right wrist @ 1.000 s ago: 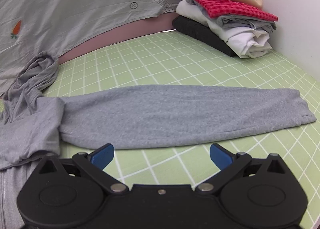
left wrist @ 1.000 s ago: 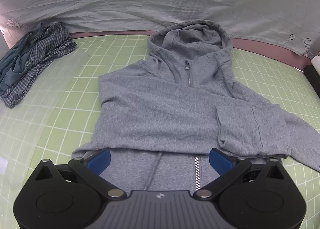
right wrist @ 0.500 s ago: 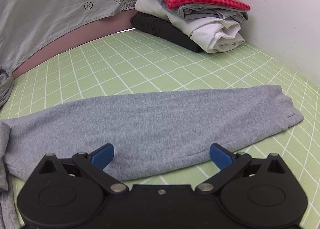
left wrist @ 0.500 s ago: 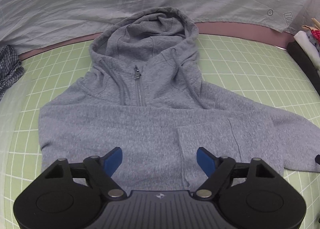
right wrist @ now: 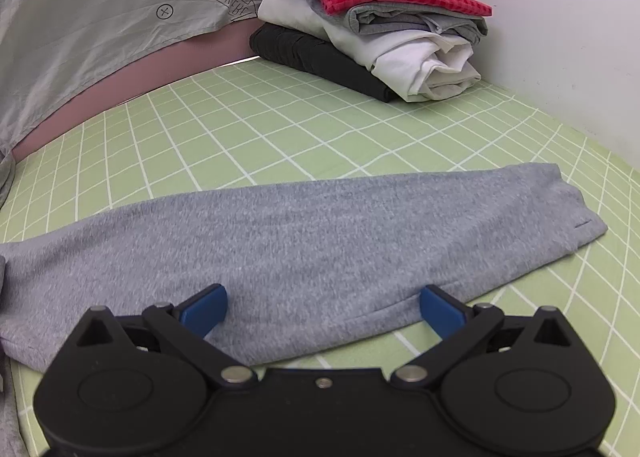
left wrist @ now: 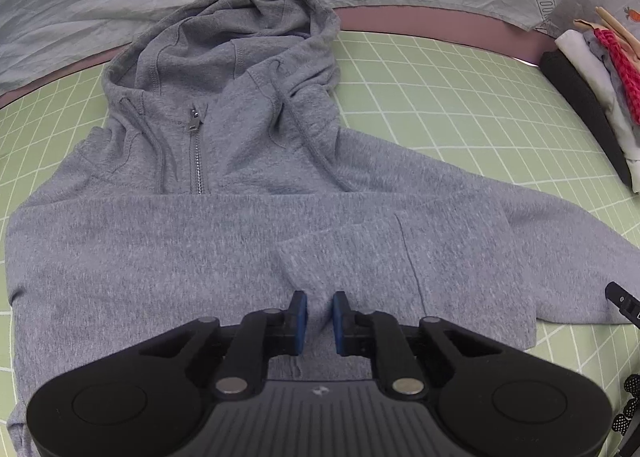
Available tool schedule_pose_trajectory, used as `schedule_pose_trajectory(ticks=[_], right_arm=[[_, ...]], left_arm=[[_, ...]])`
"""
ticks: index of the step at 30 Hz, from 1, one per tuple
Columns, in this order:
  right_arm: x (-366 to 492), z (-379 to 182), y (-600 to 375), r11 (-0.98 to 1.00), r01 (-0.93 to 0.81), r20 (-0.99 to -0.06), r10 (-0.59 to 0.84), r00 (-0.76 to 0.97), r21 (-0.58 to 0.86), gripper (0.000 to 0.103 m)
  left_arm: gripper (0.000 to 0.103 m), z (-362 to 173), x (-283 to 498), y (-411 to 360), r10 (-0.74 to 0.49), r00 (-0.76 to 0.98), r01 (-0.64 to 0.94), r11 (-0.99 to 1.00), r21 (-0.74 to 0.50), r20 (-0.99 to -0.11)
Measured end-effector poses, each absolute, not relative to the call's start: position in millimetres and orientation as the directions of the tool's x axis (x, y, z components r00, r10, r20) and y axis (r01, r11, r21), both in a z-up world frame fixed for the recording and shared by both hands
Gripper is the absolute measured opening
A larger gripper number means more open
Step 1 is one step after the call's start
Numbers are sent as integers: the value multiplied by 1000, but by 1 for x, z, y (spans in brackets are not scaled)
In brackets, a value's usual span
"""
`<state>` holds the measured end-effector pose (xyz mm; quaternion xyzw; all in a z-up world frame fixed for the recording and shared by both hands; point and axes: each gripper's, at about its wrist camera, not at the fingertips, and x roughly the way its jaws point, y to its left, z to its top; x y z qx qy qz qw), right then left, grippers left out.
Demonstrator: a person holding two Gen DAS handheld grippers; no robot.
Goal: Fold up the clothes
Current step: 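Close the left gripper on the hoodie hem, then fold the hem up over the body with the left gripper and release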
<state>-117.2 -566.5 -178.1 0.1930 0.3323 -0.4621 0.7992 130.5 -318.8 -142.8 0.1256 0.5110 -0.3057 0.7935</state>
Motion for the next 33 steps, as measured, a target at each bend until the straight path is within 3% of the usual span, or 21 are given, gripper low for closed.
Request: schedule_pose_trajectory(ticks=[3,15,27,30,33], right_arm=[[-119,-180,-563,498,867,-689,-628,362,2,103],[-122,-186,-553,480,877,-630,-682,372,-2,103],[-122,-186,-553,481,877,-629,-682,373,-1,103],[-122,-186,-553,482,876,-629,-681,374,-1,103],[-122,-186,-554,485,875,-629,-680,376,-1,103]], left_arm=[[8,-139,129,-315,-362,295,614,781,-115,-884],[7,-109,138,-256,-278,443,566,824,25,-852],[8,-107,184,-167,-102,534,319,943,89,-840],[13,-116,191,-158,-88,501,280,958,65,-861],[28,-120,191,-159,-29,472,236,967,95,-881]])
